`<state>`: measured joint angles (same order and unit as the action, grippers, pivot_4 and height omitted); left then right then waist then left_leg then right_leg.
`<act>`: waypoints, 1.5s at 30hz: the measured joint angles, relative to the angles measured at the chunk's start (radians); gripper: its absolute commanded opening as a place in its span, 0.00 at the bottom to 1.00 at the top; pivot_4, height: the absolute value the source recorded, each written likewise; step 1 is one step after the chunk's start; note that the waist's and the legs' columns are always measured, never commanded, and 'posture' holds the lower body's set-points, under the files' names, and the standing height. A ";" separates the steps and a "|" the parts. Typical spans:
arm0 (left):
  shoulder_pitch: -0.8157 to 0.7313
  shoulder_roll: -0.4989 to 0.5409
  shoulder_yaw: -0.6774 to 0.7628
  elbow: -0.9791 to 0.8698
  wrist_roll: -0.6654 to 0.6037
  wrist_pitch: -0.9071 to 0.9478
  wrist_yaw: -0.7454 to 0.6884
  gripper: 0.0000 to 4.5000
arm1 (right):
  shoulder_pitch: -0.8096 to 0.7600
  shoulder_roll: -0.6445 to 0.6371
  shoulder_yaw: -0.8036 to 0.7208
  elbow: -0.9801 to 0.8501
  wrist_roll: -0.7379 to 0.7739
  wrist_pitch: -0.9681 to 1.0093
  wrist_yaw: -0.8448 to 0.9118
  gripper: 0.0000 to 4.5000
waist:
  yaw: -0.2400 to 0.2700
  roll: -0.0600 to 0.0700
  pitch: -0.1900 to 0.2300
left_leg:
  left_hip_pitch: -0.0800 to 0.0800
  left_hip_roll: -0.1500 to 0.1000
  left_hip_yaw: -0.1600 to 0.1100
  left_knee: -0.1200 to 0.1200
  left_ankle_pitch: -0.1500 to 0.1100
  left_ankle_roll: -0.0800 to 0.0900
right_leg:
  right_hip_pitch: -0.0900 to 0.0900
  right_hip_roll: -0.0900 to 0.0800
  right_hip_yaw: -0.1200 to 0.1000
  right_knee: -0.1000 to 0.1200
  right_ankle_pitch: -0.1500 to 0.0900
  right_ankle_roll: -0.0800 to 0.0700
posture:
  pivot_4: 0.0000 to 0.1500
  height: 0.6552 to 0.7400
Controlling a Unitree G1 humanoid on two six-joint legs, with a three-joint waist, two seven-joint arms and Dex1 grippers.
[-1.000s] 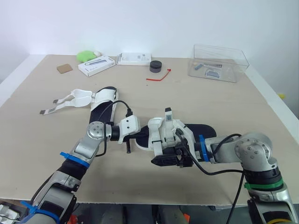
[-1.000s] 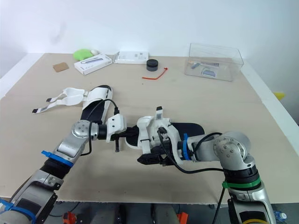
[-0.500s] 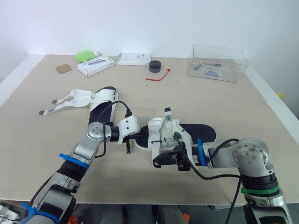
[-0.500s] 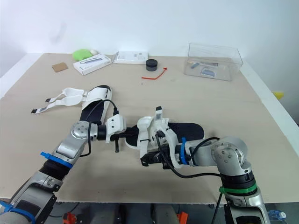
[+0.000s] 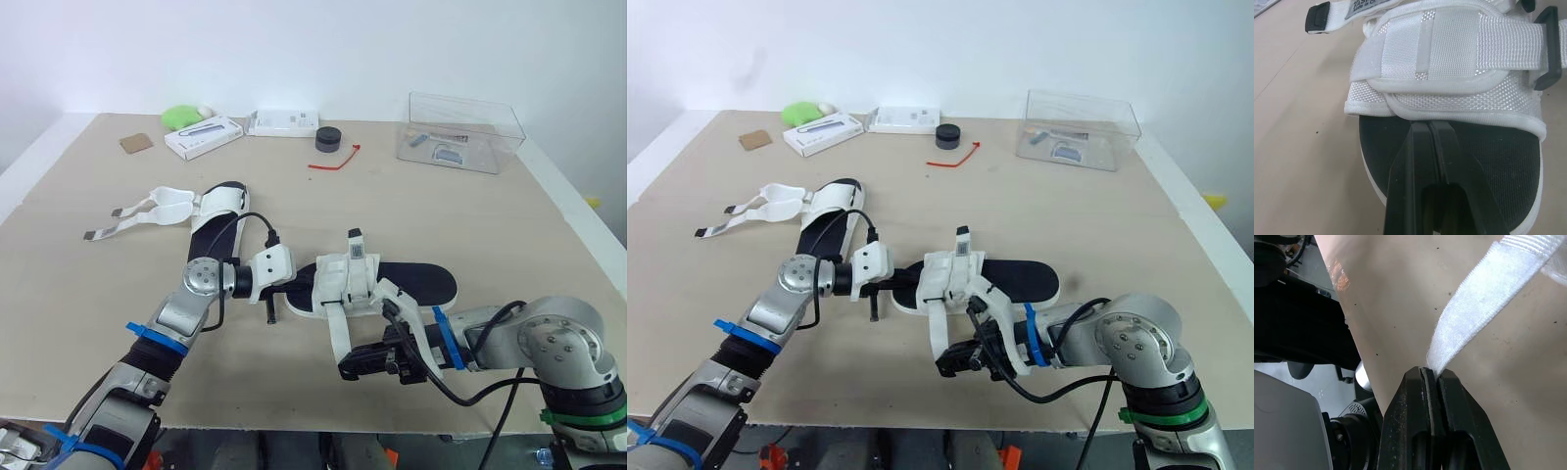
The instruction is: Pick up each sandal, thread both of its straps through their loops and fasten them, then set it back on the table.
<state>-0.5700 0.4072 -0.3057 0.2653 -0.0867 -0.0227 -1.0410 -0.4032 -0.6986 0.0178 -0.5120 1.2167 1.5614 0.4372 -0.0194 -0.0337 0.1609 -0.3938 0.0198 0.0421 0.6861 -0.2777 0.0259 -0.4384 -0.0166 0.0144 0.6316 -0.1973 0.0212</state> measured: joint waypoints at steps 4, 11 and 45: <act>-0.003 0.000 0.001 0.010 0.000 -0.001 0.000 0.00 | -0.012 -0.042 0.005 -0.030 0.012 -0.016 0.052 0.44 | 0.000 0.000 0.000 | 0.001 0.000 0.000 0.000 0.000 0.000 | 0.000 0.000 0.000 0.000 0.000 0.000 | 1.00 1.00; -0.008 0.000 0.000 0.019 0.000 -0.003 0.002 0.00 | -0.019 -0.290 0.084 -0.140 -0.218 -0.293 0.262 0.98 | 0.000 0.002 0.000 | 0.001 0.000 0.001 0.001 0.000 0.000 | 0.000 0.001 -0.001 0.000 0.001 0.001 | 1.00 1.00; -0.011 0.000 0.004 0.034 0.002 -0.014 -0.001 0.00 | -0.076 -0.074 0.415 0.441 -1.336 -2.323 0.584 0.34 | 0.001 0.000 -0.002 | 0.009 0.000 0.011 0.002 0.001 -0.001 | 0.003 0.002 0.006 0.002 0.009 -0.007 | 1.00 1.00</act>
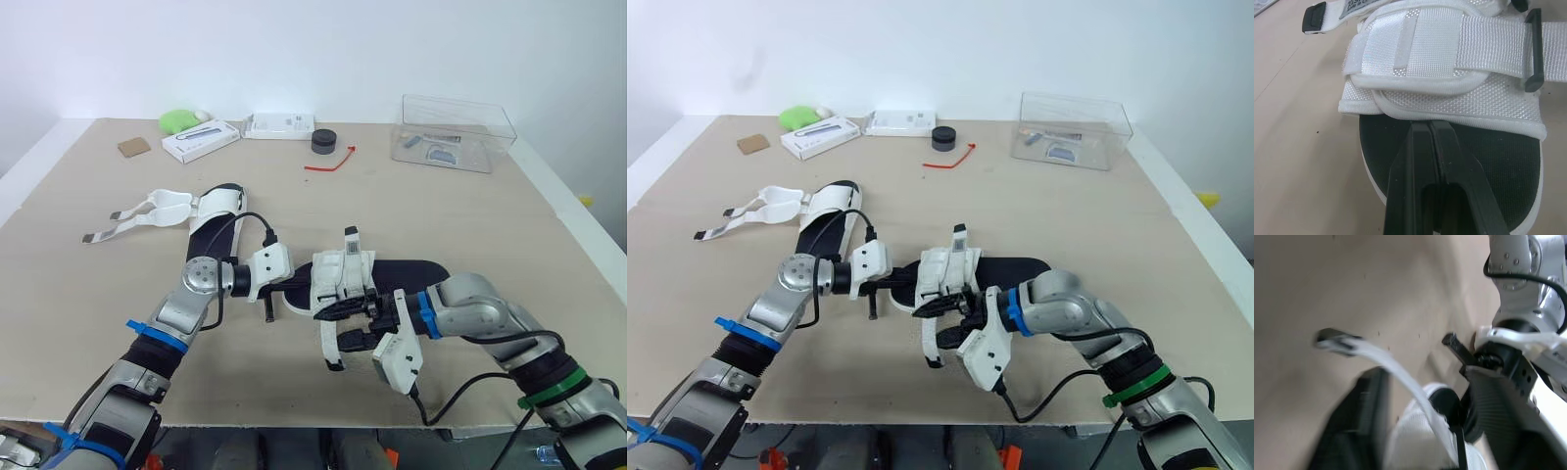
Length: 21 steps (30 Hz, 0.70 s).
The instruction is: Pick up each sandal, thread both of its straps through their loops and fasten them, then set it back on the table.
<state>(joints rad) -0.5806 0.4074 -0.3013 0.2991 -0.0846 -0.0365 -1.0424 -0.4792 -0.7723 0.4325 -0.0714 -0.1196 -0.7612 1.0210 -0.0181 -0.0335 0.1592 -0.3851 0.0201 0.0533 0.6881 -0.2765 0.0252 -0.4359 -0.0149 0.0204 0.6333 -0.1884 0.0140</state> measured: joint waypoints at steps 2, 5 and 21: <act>0.002 0.000 0.000 -0.002 0.000 0.000 0.005 0.00 | 0.003 -0.004 0.001 -0.017 0.027 0.024 0.014 0.12 | 0.000 0.000 0.000 | 0.000 0.000 0.000 0.000 0.000 0.000 | 0.000 0.000 0.000 0.000 0.000 0.000 | 1.00 1.00; 0.005 0.001 0.000 -0.005 0.000 0.001 0.008 0.00 | 0.027 -0.001 -0.001 -0.033 0.081 0.106 0.026 0.02 | 0.000 0.000 0.000 | 0.000 0.000 0.000 0.000 0.000 0.000 | 0.000 0.000 0.000 0.000 0.000 0.000 | 1.00 1.00; 0.012 0.004 0.005 -0.015 0.004 0.013 0.012 0.00 | -0.097 0.255 -0.213 -0.094 0.585 1.418 -0.279 0.02 | 0.000 0.000 -0.001 | -0.001 0.003 -0.001 0.000 0.002 -0.003 | -0.002 0.002 -0.001 0.002 0.002 -0.004 | 1.00 1.00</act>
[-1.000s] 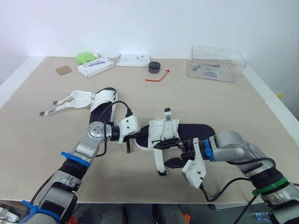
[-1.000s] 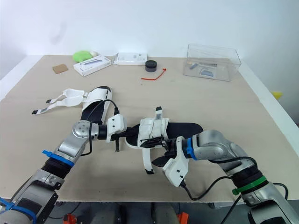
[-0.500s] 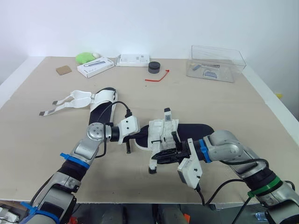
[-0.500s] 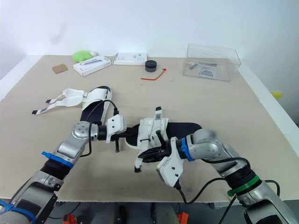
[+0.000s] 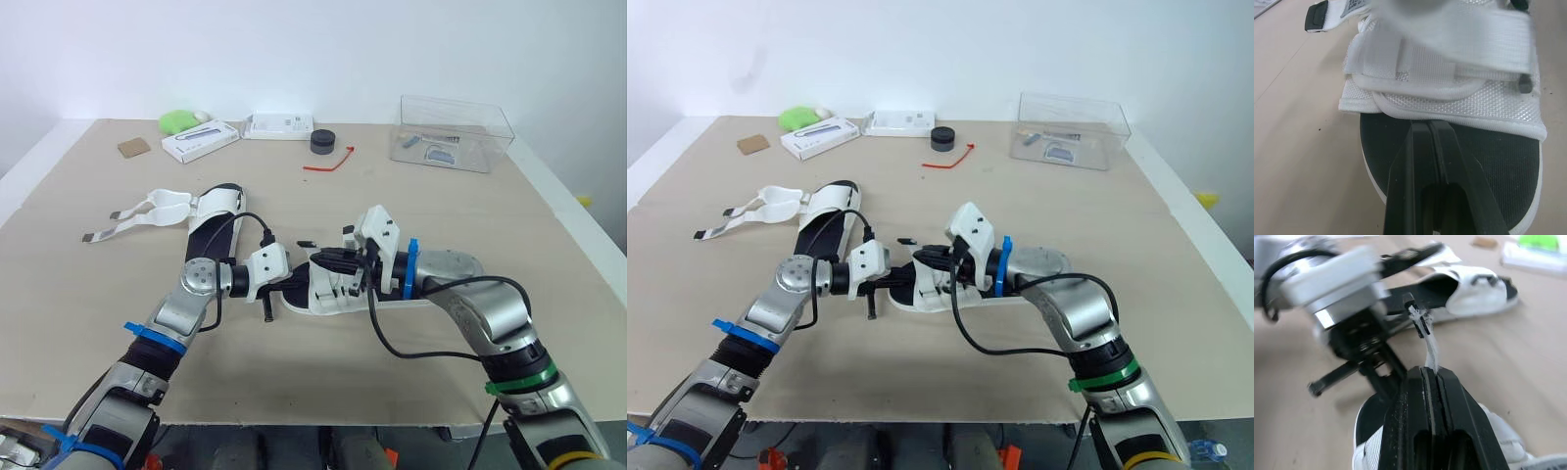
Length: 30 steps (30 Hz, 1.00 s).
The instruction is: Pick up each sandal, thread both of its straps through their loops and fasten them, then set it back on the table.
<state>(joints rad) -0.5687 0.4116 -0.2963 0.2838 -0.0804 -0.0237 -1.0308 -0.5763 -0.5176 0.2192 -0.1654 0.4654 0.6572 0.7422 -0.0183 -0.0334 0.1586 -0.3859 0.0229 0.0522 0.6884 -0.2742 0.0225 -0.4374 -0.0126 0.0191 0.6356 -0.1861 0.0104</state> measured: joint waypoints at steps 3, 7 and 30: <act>0.004 0.001 0.001 -0.005 0.000 0.002 0.001 0.00 | -0.034 0.024 -0.022 0.044 0.009 0.074 -0.021 0.02 | -0.002 0.000 0.000 | 0.000 0.000 0.001 0.000 0.000 0.000 | -0.001 0.000 0.001 0.000 -0.001 0.003 | 1.00 1.00; 0.008 0.001 0.004 -0.009 0.000 0.008 0.004 0.00 | -0.064 0.038 -0.033 0.076 0.014 0.157 -0.041 0.02 | -0.002 0.000 0.000 | 0.000 0.000 0.000 0.000 0.000 0.000 | -0.001 0.000 0.000 0.000 -0.001 0.003 | 1.00 1.00; 0.015 0.009 0.012 -0.026 0.002 0.023 -0.001 0.00 | -0.125 0.061 -0.066 0.111 -0.175 -0.087 -0.128 0.66 | -0.003 0.000 0.000 | -0.001 0.003 0.001 -0.001 0.000 0.000 | -0.003 0.005 0.003 0.000 -0.002 0.005 | 1.00 1.00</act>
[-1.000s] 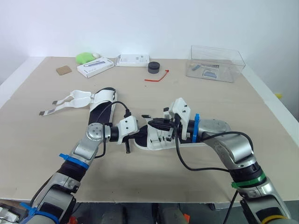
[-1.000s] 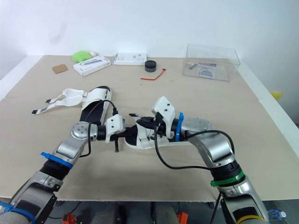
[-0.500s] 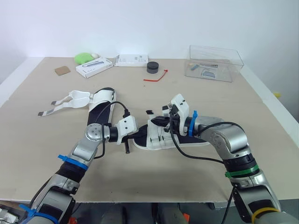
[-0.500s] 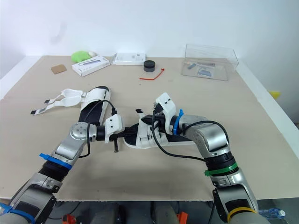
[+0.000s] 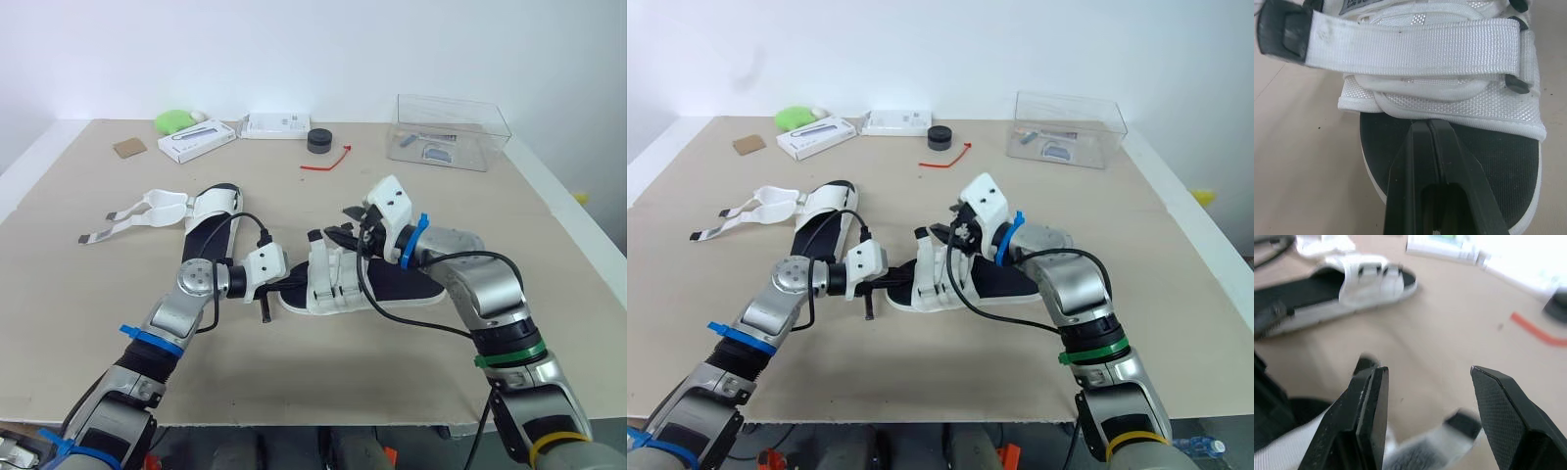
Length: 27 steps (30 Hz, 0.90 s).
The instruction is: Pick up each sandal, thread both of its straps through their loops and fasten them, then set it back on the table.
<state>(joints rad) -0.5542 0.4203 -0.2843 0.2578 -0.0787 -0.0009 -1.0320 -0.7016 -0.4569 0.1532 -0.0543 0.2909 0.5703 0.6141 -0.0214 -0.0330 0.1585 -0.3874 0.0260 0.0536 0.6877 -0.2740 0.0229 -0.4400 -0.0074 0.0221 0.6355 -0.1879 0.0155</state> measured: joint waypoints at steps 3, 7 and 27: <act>-0.002 0.000 0.000 0.003 0.000 0.000 -0.001 0.00 | -0.054 0.047 -0.019 -0.005 0.030 -0.006 0.016 0.37 | 0.000 0.000 0.000 | 0.000 0.001 -0.001 0.000 0.000 0.000 | 0.000 0.001 0.000 0.000 0.000 -0.001 | 1.00 1.00; -0.007 -0.003 -0.002 0.004 0.000 -0.001 -0.001 0.00 | -0.057 0.072 0.039 -0.011 0.046 0.021 0.079 0.01 | 0.001 0.000 0.000 | 0.000 0.001 -0.001 0.000 0.000 0.000 | 0.000 0.001 -0.001 0.000 0.001 -0.003 | 1.00 1.00; 0.006 -0.013 0.004 -0.018 -0.011 0.013 0.006 0.00 | -0.164 -0.080 -0.043 0.204 -0.021 -0.035 0.237 0.38 | 0.003 0.003 0.000 | -0.004 0.000 -0.001 0.000 0.000 0.000 | -0.001 -0.001 -0.002 -0.001 0.002 -0.004 | 1.00 1.00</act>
<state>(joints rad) -0.5480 0.4071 -0.2799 0.2402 -0.0897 0.0118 -1.0260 -0.8654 -0.5368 0.1097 0.1493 0.2700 0.5351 0.8510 -0.0179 -0.0305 0.1580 -0.3909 0.0260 0.0524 0.6875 -0.2745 0.0232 -0.4413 -0.0082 0.0203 0.6341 -0.1862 0.0119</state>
